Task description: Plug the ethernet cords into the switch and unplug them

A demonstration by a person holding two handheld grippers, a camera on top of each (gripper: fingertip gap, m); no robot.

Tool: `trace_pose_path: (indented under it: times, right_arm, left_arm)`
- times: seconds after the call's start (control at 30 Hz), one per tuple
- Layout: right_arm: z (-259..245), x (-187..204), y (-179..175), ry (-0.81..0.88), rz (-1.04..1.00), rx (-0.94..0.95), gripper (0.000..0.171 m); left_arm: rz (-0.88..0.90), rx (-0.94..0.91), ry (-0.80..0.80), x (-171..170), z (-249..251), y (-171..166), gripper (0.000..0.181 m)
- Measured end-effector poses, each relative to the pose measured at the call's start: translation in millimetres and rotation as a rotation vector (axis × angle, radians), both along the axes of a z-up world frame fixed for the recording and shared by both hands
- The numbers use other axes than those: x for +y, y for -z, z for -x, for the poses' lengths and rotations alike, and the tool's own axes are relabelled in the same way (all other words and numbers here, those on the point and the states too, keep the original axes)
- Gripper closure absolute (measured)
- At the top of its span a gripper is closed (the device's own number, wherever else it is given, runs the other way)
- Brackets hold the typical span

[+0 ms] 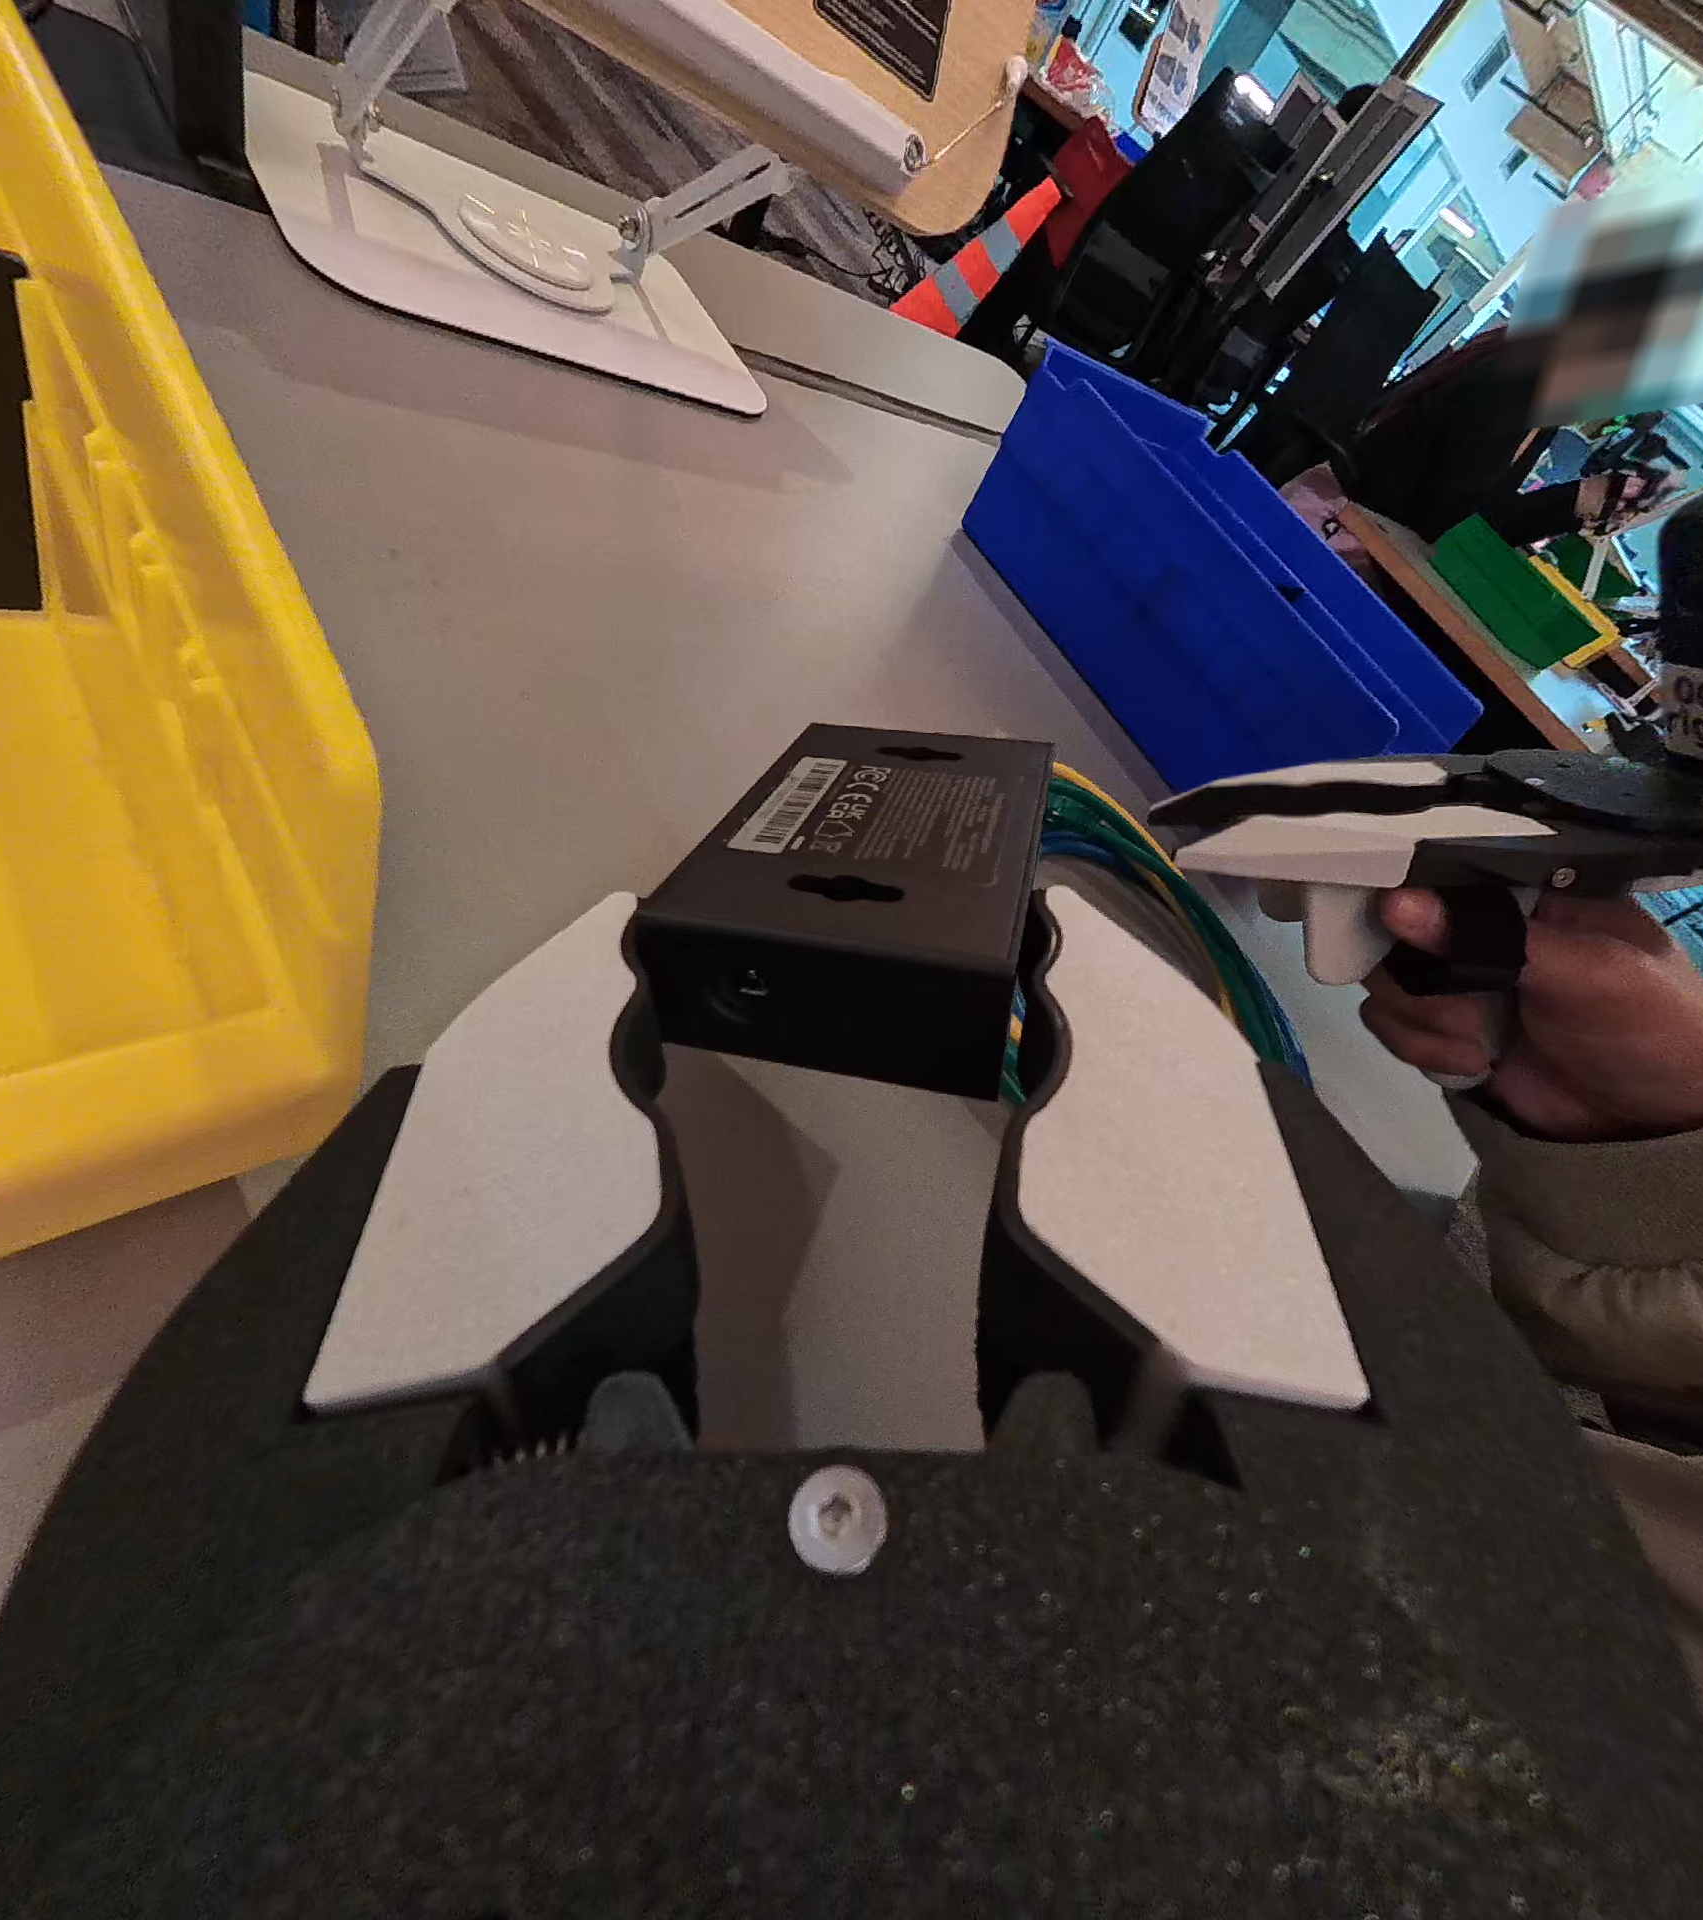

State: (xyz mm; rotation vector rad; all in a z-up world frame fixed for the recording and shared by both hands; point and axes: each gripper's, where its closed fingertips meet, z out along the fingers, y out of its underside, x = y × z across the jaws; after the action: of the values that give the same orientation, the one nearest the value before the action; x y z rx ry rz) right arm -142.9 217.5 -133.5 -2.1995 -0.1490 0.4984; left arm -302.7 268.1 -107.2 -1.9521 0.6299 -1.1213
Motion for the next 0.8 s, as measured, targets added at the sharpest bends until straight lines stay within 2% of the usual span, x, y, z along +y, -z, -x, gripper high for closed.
trace_pose_path:
  times: [0.17, 0.3, 0.5, 0.6, 0.7, 0.8]
  right_arm:
    - [49.3, -16.2, 10.4, -0.121, 0.024, -0.085, 0.137]
    - [99.6, -17.9, 21.0, -0.168, 0.072, 0.042, 0.134]
    - [90.8, 11.7, 28.3, -0.049, 0.069, -0.038, 0.135]
    - [95.9, 13.8, 39.1, -0.053, 0.118, -0.026, 0.136]
    - [93.9, 13.4, 43.8, -0.062, 0.110, -0.092, 0.157]
    - [97.0, 11.0, 44.2, -0.101, 0.101, -0.117, 0.159]
  left_arm:
    - [0.004, 0.006, 0.000, 0.2, -0.9, 1.0, 0.116]
    - [-0.023, 0.005, -0.003, 0.6, -0.2, -1.1, 0.116]
    - [-0.097, 0.030, -0.002, 1.1, 0.5, -3.8, 0.116]
    - [-0.105, 0.027, -0.003, -0.2, -0.7, -5.7, 0.116]
    - [-0.108, 0.034, 0.003, -1.3, -2.6, -3.7, 0.116]
    - [-0.130, 0.044, -0.005, -0.7, -3.3, -3.8, 0.116]
